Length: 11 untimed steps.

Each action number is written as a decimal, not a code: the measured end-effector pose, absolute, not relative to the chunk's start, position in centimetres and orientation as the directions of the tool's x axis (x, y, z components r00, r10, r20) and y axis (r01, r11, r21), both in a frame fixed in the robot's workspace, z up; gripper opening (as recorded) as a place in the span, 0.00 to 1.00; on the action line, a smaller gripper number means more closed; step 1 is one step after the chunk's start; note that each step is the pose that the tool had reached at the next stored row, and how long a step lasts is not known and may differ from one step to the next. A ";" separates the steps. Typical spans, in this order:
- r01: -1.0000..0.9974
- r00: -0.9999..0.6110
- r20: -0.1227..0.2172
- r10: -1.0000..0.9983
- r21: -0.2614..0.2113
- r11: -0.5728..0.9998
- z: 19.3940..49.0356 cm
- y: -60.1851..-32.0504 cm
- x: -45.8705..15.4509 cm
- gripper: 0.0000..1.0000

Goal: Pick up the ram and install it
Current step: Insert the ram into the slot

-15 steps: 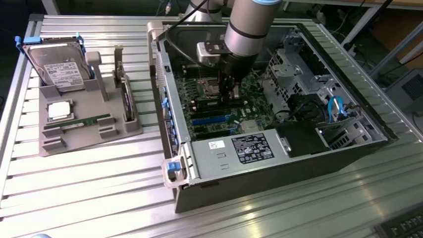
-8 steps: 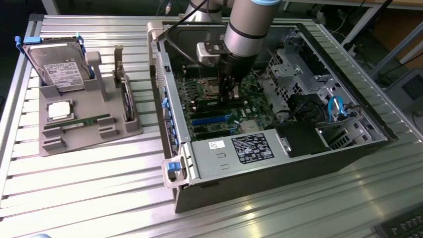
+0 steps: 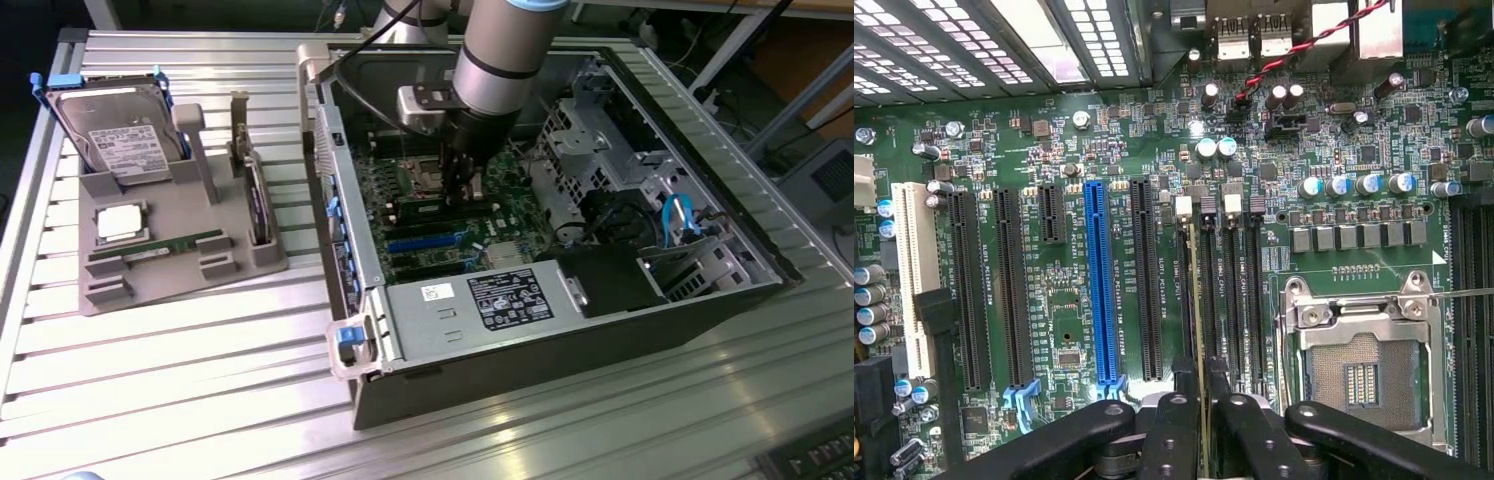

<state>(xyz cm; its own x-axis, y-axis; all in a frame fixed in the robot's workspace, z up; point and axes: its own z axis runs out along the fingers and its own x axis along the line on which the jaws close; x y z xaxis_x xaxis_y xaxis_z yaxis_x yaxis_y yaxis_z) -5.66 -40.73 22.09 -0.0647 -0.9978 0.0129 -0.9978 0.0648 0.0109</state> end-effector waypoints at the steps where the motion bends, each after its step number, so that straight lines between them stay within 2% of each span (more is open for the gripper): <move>1: -0.998 -0.065 0.013 -0.998 0.011 0.065 22.1 -40.7 -5.6 0.14; 11: -0.998 -0.063 0.018 -0.998 0.013 0.064 22.1 -40.8 -5.6 0.14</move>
<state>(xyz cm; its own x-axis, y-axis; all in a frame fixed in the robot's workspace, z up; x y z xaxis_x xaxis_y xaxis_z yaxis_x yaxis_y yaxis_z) -5.56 -40.77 22.10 -0.0634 -0.9978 0.0182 -0.9979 0.0637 0.0135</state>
